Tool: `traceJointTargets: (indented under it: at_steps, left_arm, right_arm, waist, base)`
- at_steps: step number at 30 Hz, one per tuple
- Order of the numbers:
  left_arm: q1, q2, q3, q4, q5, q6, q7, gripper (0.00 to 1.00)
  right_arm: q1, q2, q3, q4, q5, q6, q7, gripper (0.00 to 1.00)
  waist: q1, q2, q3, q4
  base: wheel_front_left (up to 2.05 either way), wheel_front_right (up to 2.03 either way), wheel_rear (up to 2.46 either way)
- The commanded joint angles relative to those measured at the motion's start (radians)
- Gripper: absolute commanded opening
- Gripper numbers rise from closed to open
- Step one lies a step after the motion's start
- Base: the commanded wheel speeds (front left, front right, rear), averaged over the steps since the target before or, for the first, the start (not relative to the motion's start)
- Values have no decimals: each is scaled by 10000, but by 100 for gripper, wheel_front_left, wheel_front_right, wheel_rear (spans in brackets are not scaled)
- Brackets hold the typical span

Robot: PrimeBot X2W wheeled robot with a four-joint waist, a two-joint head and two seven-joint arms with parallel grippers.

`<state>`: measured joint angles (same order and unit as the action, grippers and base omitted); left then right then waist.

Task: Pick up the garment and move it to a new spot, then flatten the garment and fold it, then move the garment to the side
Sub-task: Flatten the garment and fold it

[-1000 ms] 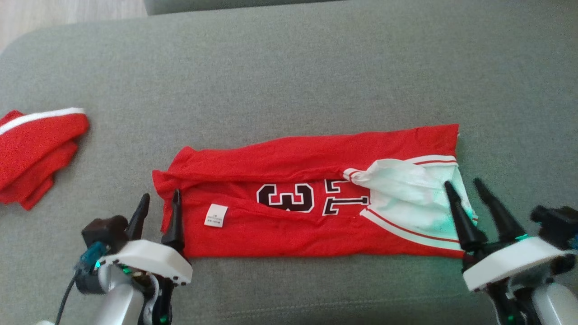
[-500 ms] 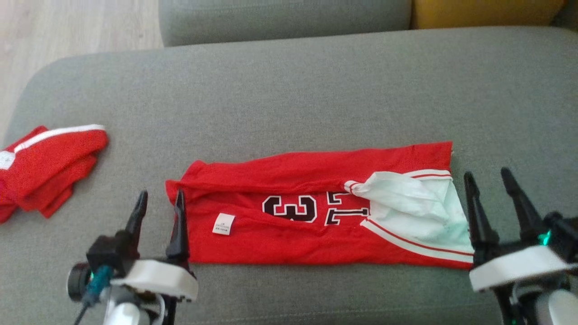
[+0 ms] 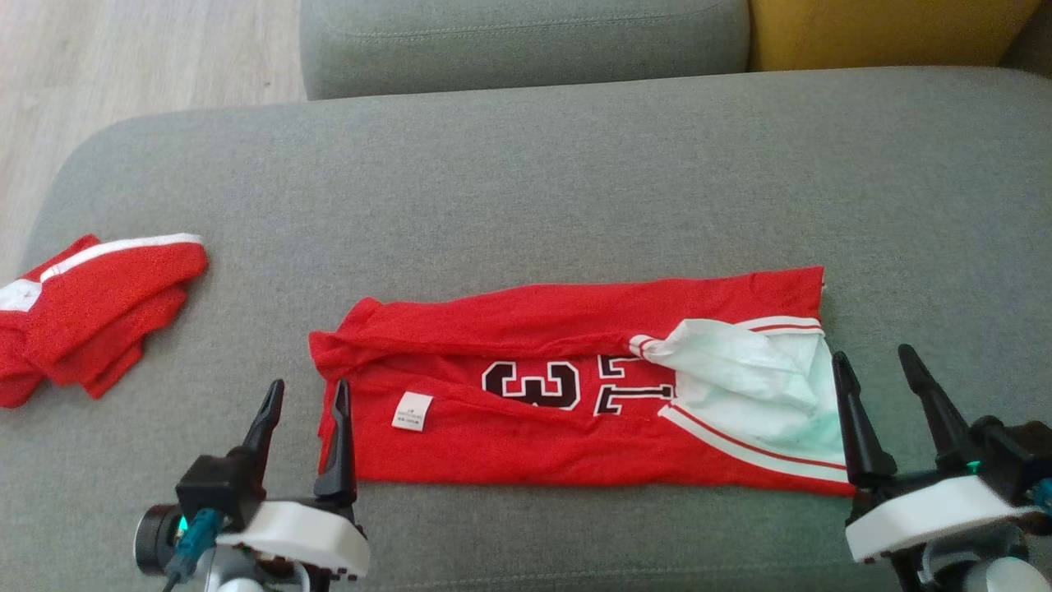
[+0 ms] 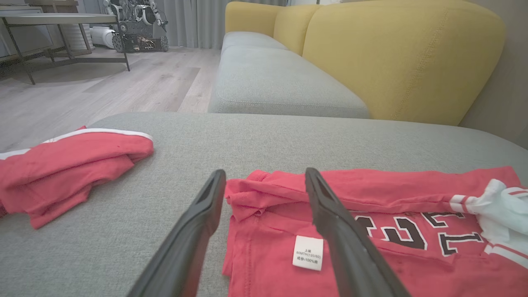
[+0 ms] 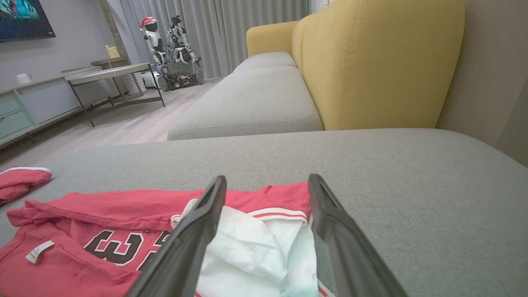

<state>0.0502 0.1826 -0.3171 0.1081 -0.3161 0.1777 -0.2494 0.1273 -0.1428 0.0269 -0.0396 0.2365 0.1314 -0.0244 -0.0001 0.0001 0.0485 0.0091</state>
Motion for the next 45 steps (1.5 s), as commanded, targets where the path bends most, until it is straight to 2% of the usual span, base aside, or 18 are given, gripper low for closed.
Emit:
traceJointTargets:
  at_steps: [1,9,15,19,25,34,35,36,45]
  left_arm:
    - [-506,104,255,-236,134,27,-123,100]
    - [-739,67,206,-184,140,-22,-123,100]
    - [-1053,-68,135,-234,213,-52,-124,100]
    - [-1430,-240,85,-118,294,-172,-124,100]
    - [-1734,-496,147,36,409,-308,-124,100]
    - [-1818,-707,354,186,551,-473,-124,100]
    - [-1826,-726,377,201,569,-496,-124,100]
    - [-1836,-743,402,210,584,-520,-124,100]
    - [-1825,-828,624,249,737,-686,-124,100]
  right_arm:
    - [-276,-128,192,-282,-55,-7,7,100]
    - [-477,-185,14,63,181,-7,130,100]
    - [-1272,-565,-278,1289,459,-7,465,100]
    - [-2085,-935,36,2589,590,-7,971,100]
    - [-2718,-1068,396,3801,949,-7,2061,100]
    - [-2801,-1010,822,4334,1591,-7,3276,100]
    - [-2779,-1020,894,4306,1683,-7,3372,33]
    - [-2761,-1015,925,4263,1796,-7,3440,0]
    - [-2688,-1320,802,3606,2167,-7,2949,0]
  waist:
    - [1,-1,34,28]
    - [1,-1,231,145]
    - [1,-1,691,325]
    - [1,-1,1147,549]
    - [1,-1,1478,707]
    - [1,-1,1568,649]
    - [1,-1,1561,631]
    - [1,-1,1553,607]
    - [1,-1,1416,380]
  base:
    - [0,0,0]
    - [0,0,0]
    - [0,0,0]
    - [0,0,0]
    - [0,0,0]
    - [0,0,0]
    - [0,0,0]
    - [0,0,0]
    - [0,0,0]
